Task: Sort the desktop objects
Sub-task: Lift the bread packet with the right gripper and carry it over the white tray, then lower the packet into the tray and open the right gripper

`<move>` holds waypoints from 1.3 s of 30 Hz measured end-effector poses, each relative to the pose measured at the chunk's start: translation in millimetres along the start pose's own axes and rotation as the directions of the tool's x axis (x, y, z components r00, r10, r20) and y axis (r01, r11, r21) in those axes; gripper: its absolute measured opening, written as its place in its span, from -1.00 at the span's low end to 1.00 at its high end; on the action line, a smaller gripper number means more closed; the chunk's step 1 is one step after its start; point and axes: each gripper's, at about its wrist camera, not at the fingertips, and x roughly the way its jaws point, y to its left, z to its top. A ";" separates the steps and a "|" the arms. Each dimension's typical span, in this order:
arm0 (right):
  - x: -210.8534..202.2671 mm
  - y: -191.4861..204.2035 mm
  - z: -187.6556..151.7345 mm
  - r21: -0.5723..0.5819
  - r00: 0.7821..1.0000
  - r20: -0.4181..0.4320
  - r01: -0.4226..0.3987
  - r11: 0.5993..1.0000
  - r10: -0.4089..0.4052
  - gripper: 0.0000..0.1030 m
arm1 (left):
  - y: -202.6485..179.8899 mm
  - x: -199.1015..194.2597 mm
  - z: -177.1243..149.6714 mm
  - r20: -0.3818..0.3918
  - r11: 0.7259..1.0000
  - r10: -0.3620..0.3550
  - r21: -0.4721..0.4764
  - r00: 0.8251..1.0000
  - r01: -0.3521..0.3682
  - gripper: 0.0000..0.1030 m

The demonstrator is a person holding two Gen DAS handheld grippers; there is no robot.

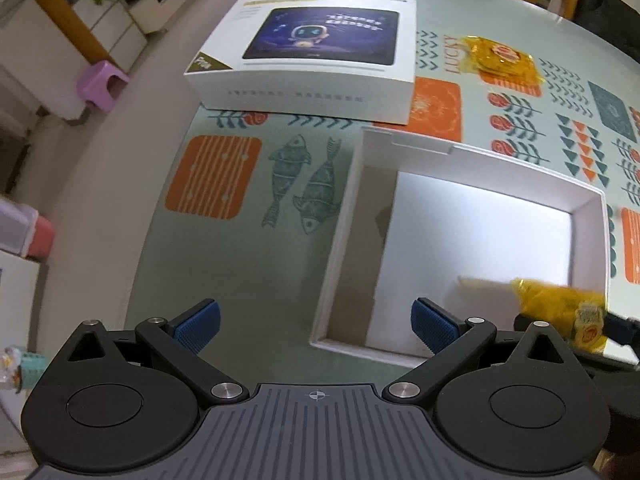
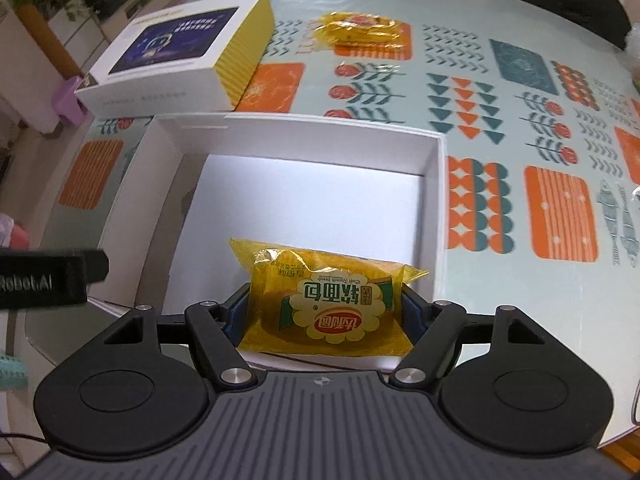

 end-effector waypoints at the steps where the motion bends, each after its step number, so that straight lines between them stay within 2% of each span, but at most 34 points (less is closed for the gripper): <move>1: 3.1 2.3 0.7 -0.005 1.000 -0.009 -0.005 1.000 0.005 0.75 | 1.7 1.9 2.8 -0.003 1.000 -0.001 -0.005 1.000 0.001 1.00; 4: 16.6 7.3 1.0 -0.011 0.998 -0.055 -0.006 1.000 0.005 0.75 | 6.0 9.3 11.2 -0.016 1.000 -0.006 -0.016 1.000 0.006 1.00; 7: 32.5 8.9 2.2 -0.020 0.995 -0.097 0.026 0.999 -0.028 0.76 | 8.7 17.7 18.0 -0.034 1.000 -0.012 -0.018 0.999 0.011 1.00; 14: 46.3 7.7 1.9 -0.098 0.989 -0.135 0.051 0.994 -0.064 0.76 | 8.6 31.4 30.5 -0.061 1.000 -0.027 0.004 0.998 0.028 1.00; 17: 45.4 6.7 0.6 -0.107 0.989 -0.138 0.043 0.993 -0.058 0.82 | 7.8 33.4 34.7 -0.064 0.999 -0.036 0.009 0.997 0.037 1.00; 19: 44.4 5.3 0.0 -0.103 0.989 -0.138 0.036 0.994 -0.050 1.00 | 6.7 34.7 37.4 -0.067 0.999 -0.040 0.014 0.997 0.041 1.00; 22: 42.6 3.2 -0.3 -0.094 0.990 -0.138 0.025 0.995 -0.037 1.00 | 5.1 34.8 41.1 -0.066 0.999 -0.042 0.027 0.997 0.043 1.00; 32: -8.2 -9.8 16.2 -0.011 0.999 -0.040 -0.014 1.000 0.013 1.00 | -2.1 24.2 51.7 -0.046 0.997 -0.056 0.043 0.997 0.058 1.00; 39: -36.5 -23.3 49.6 0.050 0.992 0.069 0.103 0.993 -0.106 1.00 | -13.6 16.3 59.1 -0.038 0.995 -0.084 0.045 0.996 0.085 1.00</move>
